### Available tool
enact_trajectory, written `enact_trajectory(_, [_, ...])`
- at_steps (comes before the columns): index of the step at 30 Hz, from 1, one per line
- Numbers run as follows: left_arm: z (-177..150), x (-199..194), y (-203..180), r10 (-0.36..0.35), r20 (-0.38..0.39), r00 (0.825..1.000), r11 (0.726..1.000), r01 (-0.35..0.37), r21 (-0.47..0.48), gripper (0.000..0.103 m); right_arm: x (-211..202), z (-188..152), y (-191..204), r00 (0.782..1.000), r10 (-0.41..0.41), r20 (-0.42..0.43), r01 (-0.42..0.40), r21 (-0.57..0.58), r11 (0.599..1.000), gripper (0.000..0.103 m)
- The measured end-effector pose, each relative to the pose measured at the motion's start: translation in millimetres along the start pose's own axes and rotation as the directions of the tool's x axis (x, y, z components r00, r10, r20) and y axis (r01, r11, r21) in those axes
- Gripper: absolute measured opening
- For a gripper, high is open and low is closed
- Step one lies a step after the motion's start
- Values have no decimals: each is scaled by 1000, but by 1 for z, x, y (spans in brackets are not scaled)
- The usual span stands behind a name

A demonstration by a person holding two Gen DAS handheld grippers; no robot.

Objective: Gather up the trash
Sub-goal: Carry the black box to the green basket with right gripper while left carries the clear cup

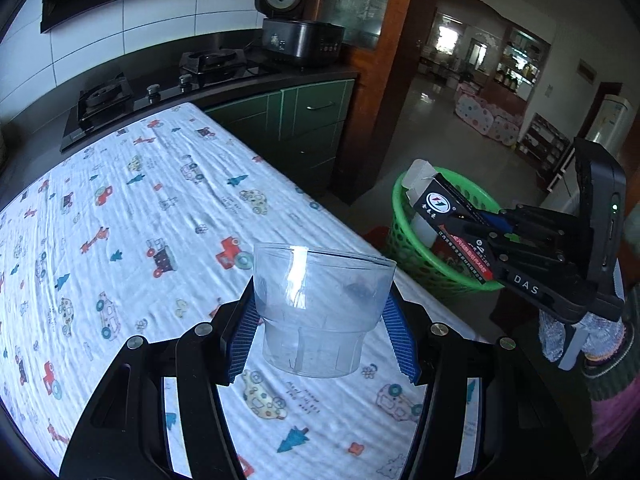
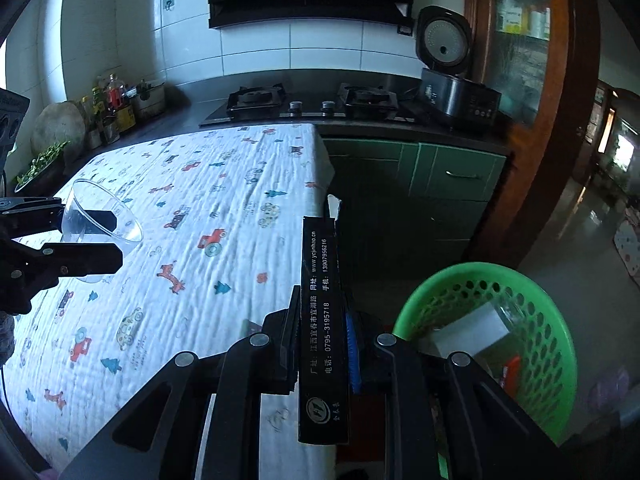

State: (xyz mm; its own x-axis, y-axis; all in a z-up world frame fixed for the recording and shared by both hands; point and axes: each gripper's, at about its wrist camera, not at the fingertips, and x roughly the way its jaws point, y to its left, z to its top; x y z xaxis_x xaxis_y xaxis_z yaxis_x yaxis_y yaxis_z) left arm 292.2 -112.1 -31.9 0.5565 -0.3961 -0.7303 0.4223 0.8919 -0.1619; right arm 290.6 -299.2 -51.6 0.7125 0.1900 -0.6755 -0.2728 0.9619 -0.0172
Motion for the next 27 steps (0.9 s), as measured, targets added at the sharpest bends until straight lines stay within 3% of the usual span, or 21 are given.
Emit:
enact_trajectory(9, [11, 16, -48, -49, -15, 999, 997, 50, 63, 58, -23, -29, -70, 994, -108, -18, 109, 94, 990, 18])
enact_trajectory(21, [31, 37, -86, -90, -34, 995, 990, 93, 104, 58, -23, -46, -154, 969, -242, -52, 247, 222, 943, 18])
enact_trajectory(24, [36, 43, -96, -102, -37, 994, 988, 106, 111, 58, -18, -47, -169, 966, -251, -62, 259, 248, 934, 20])
enact_trajectory(27, [41, 49, -106, -116, -42, 992, 986, 120, 120, 58, -17, -48, -177, 963, -265, -57, 270, 262, 926, 30])
